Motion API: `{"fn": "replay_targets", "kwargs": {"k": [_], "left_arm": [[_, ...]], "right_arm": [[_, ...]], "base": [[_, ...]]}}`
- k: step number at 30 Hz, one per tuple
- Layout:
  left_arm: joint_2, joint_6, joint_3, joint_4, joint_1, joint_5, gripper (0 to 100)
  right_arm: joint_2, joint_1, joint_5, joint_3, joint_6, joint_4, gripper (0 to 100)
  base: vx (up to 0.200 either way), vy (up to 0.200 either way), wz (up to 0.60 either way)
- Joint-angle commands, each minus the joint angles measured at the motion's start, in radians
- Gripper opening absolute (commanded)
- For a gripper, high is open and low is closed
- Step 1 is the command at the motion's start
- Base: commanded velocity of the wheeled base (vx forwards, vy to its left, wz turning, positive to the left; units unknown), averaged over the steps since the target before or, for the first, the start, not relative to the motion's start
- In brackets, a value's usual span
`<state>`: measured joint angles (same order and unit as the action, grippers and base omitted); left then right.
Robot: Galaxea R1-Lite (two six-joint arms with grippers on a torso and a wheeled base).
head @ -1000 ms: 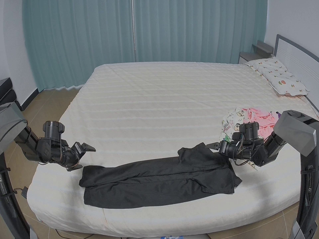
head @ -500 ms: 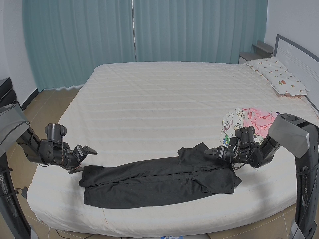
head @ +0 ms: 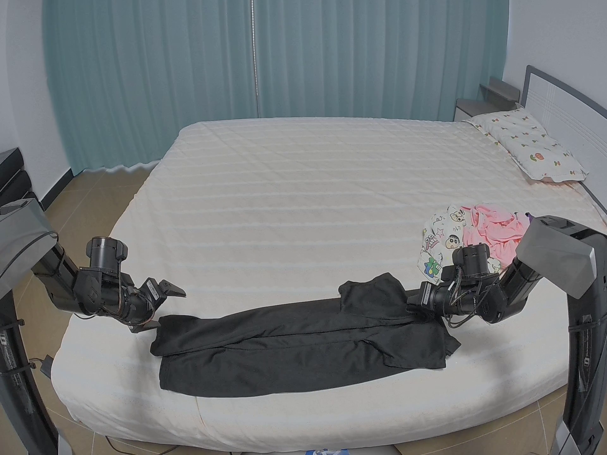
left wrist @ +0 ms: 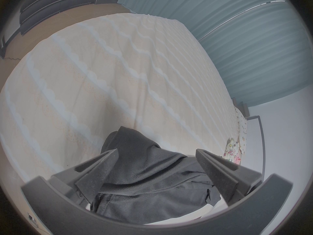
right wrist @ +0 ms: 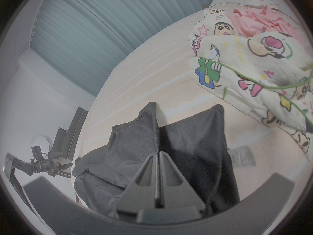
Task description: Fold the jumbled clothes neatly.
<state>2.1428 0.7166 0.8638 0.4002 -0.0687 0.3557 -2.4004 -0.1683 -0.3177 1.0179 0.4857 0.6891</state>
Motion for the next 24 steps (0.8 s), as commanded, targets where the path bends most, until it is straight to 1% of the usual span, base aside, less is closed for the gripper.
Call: {"fn": "replay_targets", "kwargs": {"k": [1,11,13,17,21,24], "left_arm": [[-0.001,-0.003,-0.017,0.002,0.001,0.000,100],[-0.012,-0.003,-0.039,0.002,0.000,0.000,100],[-0.015,-0.003,-0.048,0.002,0.000,0.000,100],[-0.020,-0.003,-0.049,0.002,-0.003,0.002,100],[-0.021,-0.003,-0.054,0.002,-0.005,0.002,100],[-0.021,-0.003,-0.055,0.002,-0.005,0.002,100]], "right_arm": [[0.058,0.010,-0.001,-0.041,-0.001,0.001,0],[0.118,0.010,-0.009,-0.120,-0.009,0.003,0],[0.129,0.010,-0.014,-0.151,-0.009,0.026,0],[0.152,0.012,-0.037,-0.206,-0.009,0.069,0],[0.198,0.010,-0.100,-0.292,-0.015,0.115,0],[0.205,0.012,-0.110,-0.325,-0.027,0.128,0]], "base": [[0.000,0.000,0.00],[0.000,0.000,0.00],[0.000,0.000,0.00],[0.000,0.000,0.00],[0.000,0.000,0.00],[0.000,0.000,0.00]]}}
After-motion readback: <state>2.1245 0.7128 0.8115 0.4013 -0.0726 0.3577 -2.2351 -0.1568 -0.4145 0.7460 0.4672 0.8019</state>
